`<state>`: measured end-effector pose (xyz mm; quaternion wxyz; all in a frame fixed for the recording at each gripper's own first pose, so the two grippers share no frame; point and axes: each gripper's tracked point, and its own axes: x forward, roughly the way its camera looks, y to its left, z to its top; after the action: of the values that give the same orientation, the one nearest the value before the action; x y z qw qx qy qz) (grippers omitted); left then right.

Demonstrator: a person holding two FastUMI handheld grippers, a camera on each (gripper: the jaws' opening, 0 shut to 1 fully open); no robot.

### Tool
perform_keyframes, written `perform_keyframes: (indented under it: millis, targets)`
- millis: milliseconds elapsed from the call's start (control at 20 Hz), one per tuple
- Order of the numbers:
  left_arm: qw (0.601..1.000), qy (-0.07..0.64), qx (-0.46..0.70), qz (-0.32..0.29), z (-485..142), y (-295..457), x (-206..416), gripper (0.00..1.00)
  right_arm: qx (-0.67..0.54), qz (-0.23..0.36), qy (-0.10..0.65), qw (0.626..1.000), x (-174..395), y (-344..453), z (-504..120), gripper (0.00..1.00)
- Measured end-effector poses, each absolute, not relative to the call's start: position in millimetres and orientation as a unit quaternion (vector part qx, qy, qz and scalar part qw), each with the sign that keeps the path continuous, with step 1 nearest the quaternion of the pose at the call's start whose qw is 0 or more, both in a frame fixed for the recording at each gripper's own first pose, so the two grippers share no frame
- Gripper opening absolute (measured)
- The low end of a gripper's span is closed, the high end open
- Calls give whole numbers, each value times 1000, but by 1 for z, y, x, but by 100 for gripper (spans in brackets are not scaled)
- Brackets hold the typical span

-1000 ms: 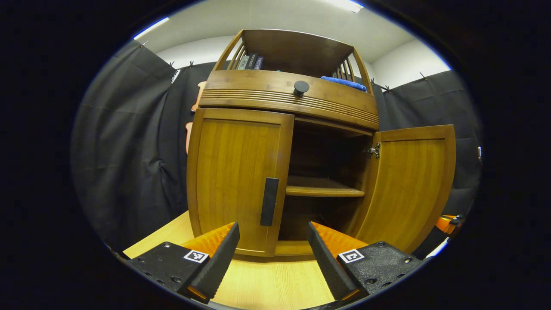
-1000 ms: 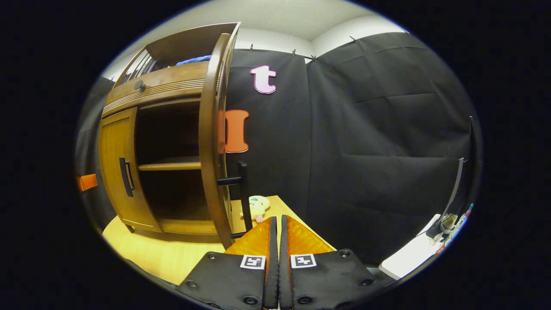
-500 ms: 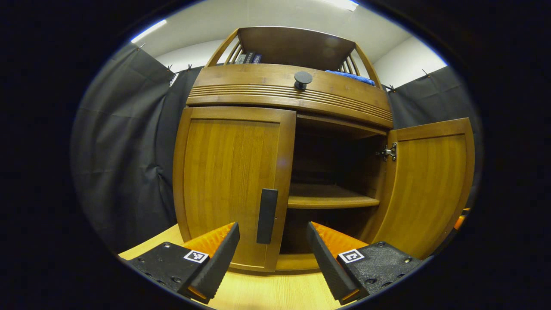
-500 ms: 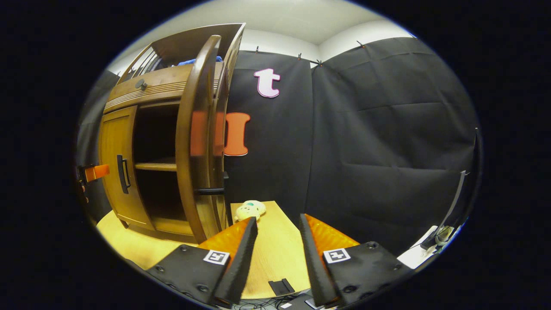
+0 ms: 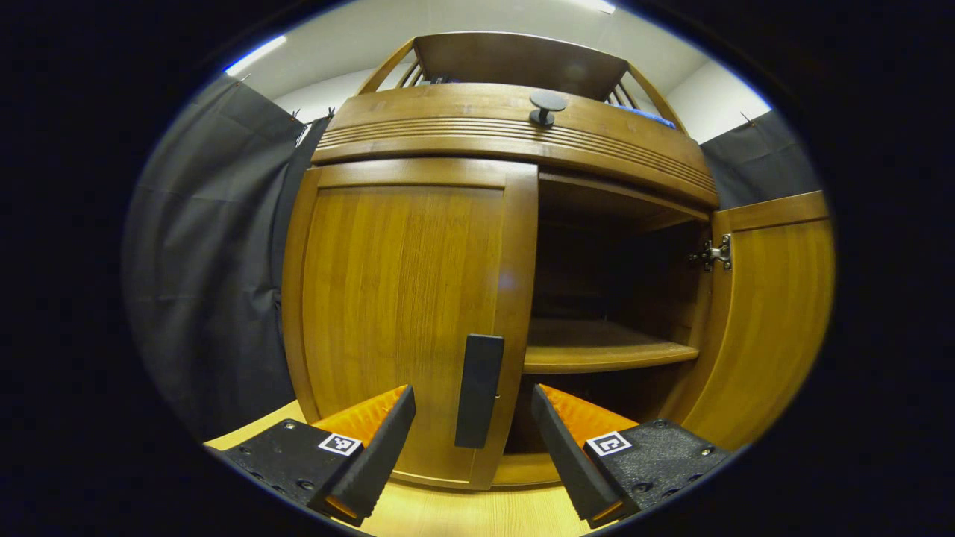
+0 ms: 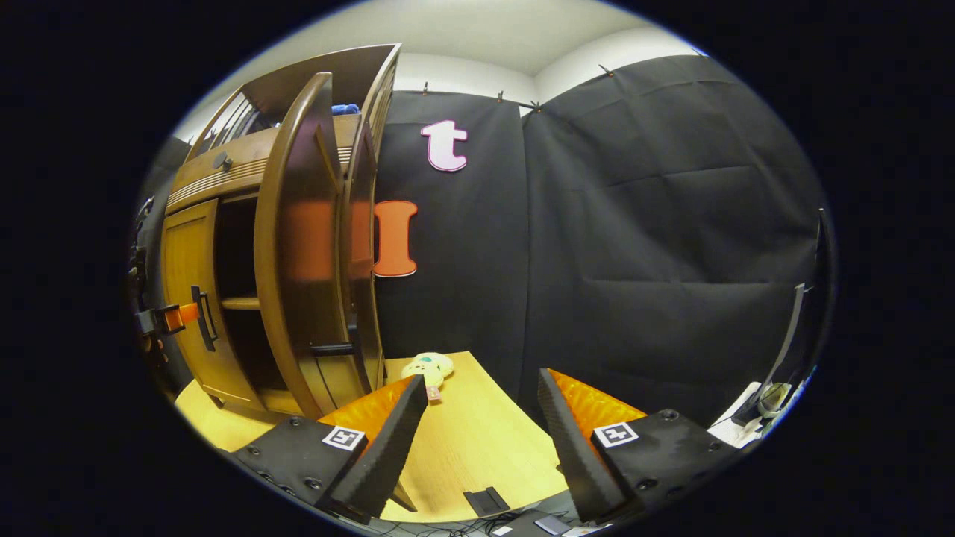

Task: Open the right door of the double-door shoe cabinet with the right hand, and open the left door with the left hand.

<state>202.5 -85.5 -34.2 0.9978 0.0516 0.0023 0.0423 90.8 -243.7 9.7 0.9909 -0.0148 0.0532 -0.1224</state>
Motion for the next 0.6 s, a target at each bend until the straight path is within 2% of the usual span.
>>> perform_keyframes:
  millis: [50,100,150,200,250,300,350,450,500,600]
  targets:
    - [997,4,55,46,-35,-81,208,92,-15,-126,52,991,90,-247,10,94]
    - [997,5,59,49,-37,-78,213,92,-15,-129,51,990,88,-249,11,99]
    - [997,6,65,52,-39,-75,217,92,-14,-134,51,990,87,-251,11,94]
    - [996,6,68,52,-40,-72,222,92,-13,-138,52,989,85,-254,10,94]
    - [996,8,69,50,-41,-72,226,92,-11,-143,54,988,85,-257,10,99]
    - [996,10,70,46,-43,-71,232,92,-10,-148,55,987,84,-258,9,99]
    - [997,13,72,41,-46,-73,236,92,-8,-152,56,987,82,-262,9,94]
    - [996,18,74,34,-51,-76,244,92,-5,-158,57,986,81,-264,9,94]
    - [997,23,74,30,-55,-76,246,84,-4,-160,58,985,82,-264,8,99]
    - [996,30,77,29,-61,-77,252,71,-5,-165,58,985,80,-264,8,99]
